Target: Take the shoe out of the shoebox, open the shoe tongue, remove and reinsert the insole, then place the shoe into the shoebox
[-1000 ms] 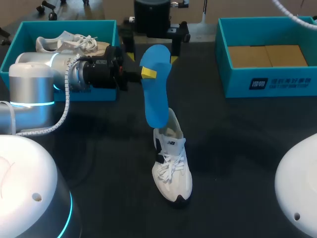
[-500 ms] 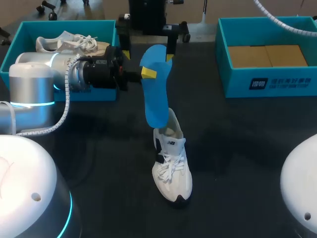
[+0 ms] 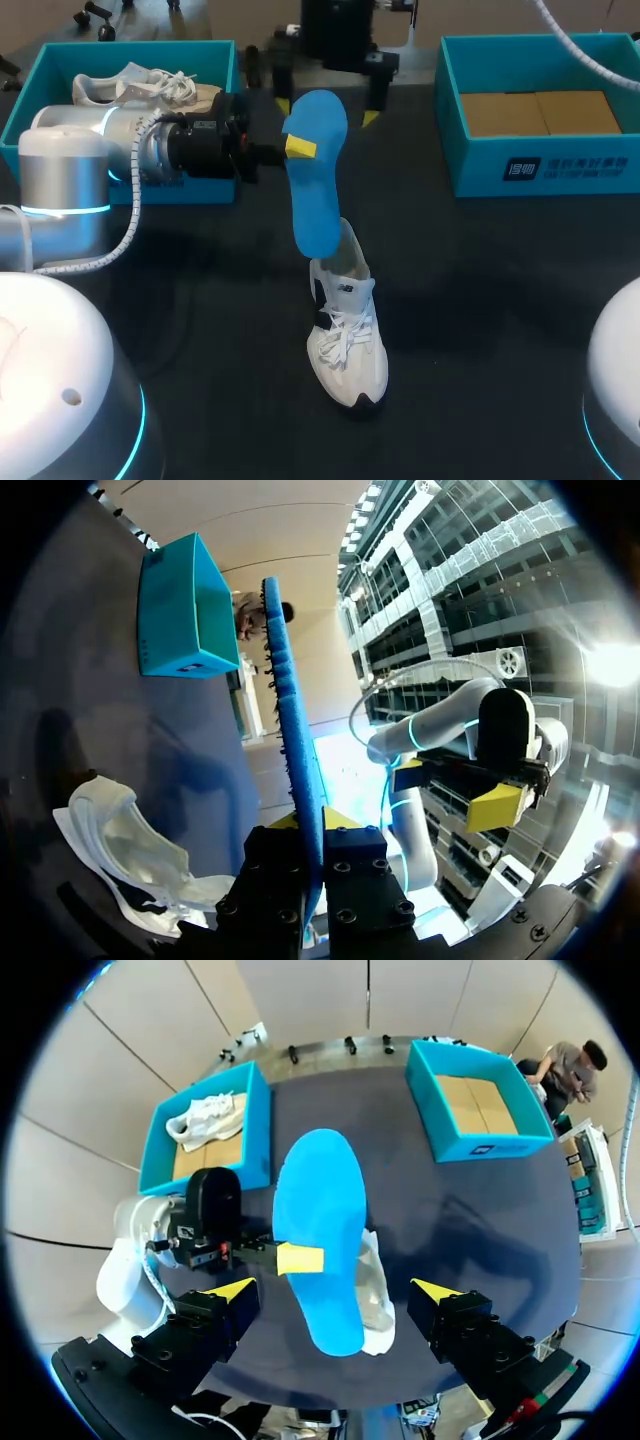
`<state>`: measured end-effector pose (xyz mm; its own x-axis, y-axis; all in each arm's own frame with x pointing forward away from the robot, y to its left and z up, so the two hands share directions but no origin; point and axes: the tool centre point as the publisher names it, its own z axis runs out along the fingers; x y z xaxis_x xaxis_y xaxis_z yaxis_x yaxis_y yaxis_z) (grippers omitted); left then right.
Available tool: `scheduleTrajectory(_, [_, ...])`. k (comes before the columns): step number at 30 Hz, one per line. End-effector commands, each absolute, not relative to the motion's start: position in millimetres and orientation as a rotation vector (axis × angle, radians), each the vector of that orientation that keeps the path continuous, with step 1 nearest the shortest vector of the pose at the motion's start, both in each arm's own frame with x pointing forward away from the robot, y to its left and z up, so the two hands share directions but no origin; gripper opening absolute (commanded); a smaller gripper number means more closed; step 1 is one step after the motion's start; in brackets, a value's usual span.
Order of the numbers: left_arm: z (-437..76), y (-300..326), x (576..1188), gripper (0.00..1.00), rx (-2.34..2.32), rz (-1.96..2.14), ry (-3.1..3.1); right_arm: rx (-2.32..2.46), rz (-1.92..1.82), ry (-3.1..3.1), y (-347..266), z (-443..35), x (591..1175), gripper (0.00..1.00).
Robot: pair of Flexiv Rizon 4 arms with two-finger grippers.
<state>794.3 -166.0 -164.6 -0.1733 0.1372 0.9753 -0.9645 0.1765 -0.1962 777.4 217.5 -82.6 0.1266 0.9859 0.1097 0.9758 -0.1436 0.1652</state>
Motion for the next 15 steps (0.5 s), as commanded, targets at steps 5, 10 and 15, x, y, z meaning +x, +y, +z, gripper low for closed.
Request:
scheduleTrajectory(5, [-164,-166,793,0.0,0.89,1.253,-1.339,2.384,0.413,2.038,192,-84,776,1.0])
scheduleTrajectory(10, [-164,-166,793,0.0,0.89,1.253,-1.339,2.417,0.453,2.032,180,-83,776,1.0])
scheduleTrajectory(15, [-164,-166,793,0.0,0.89,1.253,-1.339,2.455,0.536,2.042,166,-81,774,1.0])
